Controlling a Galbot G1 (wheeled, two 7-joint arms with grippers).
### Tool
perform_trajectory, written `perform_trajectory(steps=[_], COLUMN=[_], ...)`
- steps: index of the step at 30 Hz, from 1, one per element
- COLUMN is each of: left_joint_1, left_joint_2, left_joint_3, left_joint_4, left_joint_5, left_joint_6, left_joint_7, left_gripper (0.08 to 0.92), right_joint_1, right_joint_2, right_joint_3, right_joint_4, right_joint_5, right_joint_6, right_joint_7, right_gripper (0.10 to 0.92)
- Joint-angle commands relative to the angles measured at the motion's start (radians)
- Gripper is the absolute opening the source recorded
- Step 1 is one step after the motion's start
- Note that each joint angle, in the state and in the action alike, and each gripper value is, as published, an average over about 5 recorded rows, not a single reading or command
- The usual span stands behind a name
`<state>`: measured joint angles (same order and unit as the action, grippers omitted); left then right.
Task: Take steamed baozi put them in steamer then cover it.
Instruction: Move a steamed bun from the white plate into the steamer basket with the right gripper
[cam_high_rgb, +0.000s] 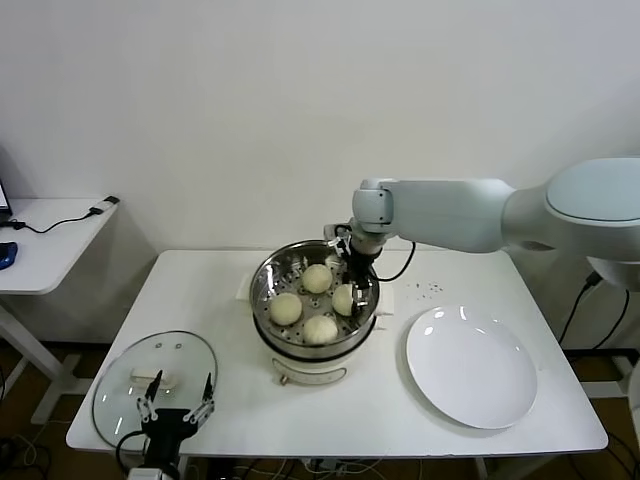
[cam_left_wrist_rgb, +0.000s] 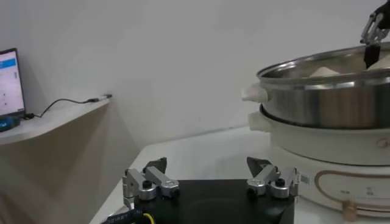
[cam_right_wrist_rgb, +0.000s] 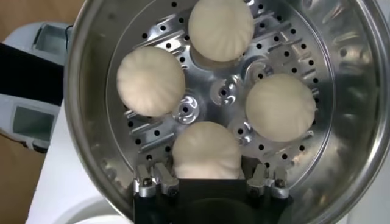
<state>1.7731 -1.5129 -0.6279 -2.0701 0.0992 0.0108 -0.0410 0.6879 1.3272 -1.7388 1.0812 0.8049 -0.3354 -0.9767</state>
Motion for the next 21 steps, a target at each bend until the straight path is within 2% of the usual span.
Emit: perform_trajectory(steps=[1,6,12,21], left_joint_1=[-0.002,-0.004,-0.002,-0.005], left_joint_2=[0.0,0.0,0.002,-0.001], left_joint_3=[0.003,0.003,0.001,0.005], left_joint_4=[0.002,0.002,0.0,-0.005], left_joint_5=[0.0,0.001,0.001,0.007], left_joint_6=[0.001,0.001,0.0,0.001], left_joint_7=[0.0,0.0,0.0,0.0], left_gripper=[0.823,0.823,0.823,0.823], right_joint_1=[-0.027,-0.027,-0.011,0.08], right_joint_2=[0.009,0.008,-0.001,-0.096], right_joint_3=[0.002,0.011,0.032,0.08], right_joint_4=[-0.025,-0.029,-0.023,0.058], right_joint_5=[-0.017,-0.024,-0.018,-0.019], right_joint_6=[-0.001,-0.001,-0.001,0.028], right_joint_7=[0.004,0.008,0.005,-0.042], right_gripper=[0.721,0.73,0.814,0.823])
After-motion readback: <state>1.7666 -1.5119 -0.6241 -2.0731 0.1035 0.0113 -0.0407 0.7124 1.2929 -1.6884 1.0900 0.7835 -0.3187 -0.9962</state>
